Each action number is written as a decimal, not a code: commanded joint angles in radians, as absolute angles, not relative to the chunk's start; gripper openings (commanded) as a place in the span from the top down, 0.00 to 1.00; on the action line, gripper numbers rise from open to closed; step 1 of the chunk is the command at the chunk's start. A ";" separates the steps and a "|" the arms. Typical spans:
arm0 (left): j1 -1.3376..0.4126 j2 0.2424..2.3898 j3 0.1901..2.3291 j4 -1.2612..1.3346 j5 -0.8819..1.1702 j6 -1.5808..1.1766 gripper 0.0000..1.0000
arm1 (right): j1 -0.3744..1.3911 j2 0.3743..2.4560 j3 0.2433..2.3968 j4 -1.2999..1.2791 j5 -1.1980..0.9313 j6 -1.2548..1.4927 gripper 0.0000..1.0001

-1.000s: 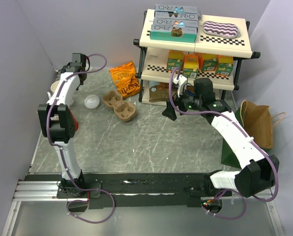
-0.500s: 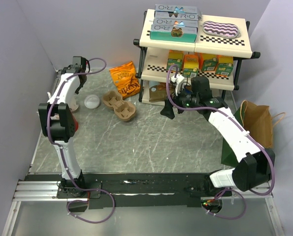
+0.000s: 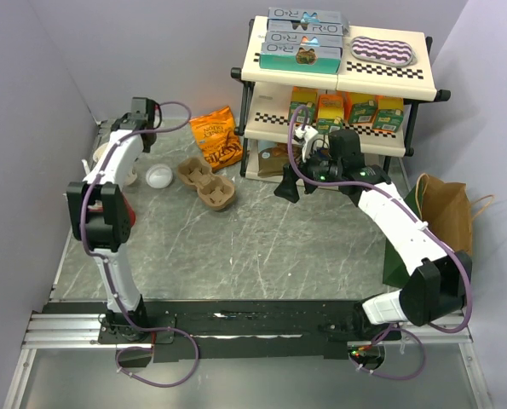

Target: Pack the takeout coffee

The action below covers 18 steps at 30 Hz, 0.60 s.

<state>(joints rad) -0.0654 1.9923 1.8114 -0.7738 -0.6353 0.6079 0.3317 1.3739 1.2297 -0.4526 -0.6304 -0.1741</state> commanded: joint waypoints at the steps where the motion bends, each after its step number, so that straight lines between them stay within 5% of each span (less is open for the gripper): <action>1: -0.073 1.869 1.627 -0.551 -0.841 0.779 0.99 | 0.339 1.365 1.258 -0.394 -0.657 -0.150 0.00; 8: -0.118 1.884 1.887 -0.816 -0.678 0.597 0.99 | 0.337 1.359 1.255 -0.394 -0.661 -0.107 0.00; 18: -0.340 1.665 1.703 -0.778 -0.565 0.660 0.99 | 0.324 1.313 1.292 -0.442 -0.562 -0.003 0.00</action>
